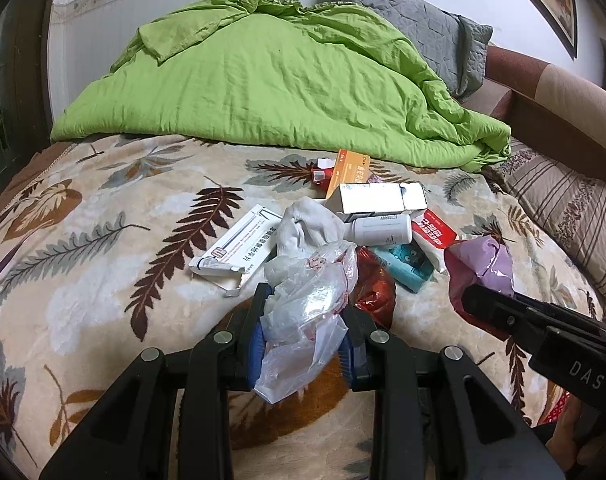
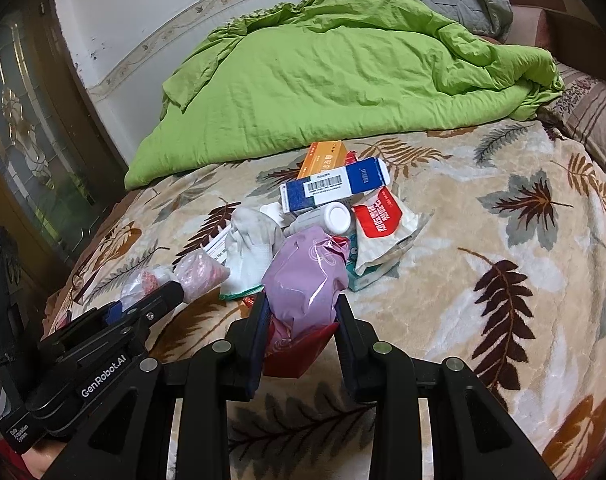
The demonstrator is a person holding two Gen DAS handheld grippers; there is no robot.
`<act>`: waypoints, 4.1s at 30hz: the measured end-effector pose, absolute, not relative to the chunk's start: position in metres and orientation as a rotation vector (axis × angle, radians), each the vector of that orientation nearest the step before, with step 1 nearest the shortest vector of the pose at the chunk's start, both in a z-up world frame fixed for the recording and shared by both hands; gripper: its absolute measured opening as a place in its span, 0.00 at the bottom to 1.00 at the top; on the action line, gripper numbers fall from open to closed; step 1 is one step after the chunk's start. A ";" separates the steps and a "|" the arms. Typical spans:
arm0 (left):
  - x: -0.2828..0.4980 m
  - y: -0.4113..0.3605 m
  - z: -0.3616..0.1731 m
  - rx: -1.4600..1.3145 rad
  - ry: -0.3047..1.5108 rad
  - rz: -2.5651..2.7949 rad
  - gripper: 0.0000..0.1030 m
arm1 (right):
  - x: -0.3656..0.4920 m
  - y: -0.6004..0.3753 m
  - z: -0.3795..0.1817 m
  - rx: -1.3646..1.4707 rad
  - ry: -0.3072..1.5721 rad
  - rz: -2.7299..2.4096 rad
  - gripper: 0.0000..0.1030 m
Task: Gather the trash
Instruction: 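Lift the clear bag with the left tool while the right tool lifts the pink bag, then carry both bags to the red wastebasket and open both tools over it, then move both tools back over the trash on the bed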
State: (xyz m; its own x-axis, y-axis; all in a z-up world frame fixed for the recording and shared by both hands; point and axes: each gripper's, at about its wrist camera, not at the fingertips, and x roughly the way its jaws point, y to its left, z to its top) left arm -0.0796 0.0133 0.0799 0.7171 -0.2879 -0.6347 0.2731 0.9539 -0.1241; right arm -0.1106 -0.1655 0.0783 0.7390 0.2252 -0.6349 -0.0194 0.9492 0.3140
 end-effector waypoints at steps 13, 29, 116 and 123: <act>-0.078 0.010 0.079 -0.031 0.713 -0.310 0.28 | -0.109 -0.167 0.076 0.329 0.737 0.131 0.33; -0.077 0.011 0.080 -0.009 0.695 -0.306 0.28 | -0.108 -0.175 0.077 0.377 0.729 0.146 0.33; -0.206 -0.185 0.130 0.128 0.815 -0.910 0.54 | -0.332 -0.366 0.112 0.591 0.743 -0.152 0.57; -0.155 -0.108 0.124 0.040 0.826 -0.697 0.54 | -0.257 -0.308 0.118 0.513 0.775 -0.001 0.57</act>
State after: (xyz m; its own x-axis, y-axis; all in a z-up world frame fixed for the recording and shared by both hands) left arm -0.1554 -0.1077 0.1237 0.4707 -0.5535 -0.6871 0.5834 0.7794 -0.2282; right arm -0.2565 -0.3080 0.1178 0.7208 0.1842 -0.6682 0.1853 0.8777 0.4419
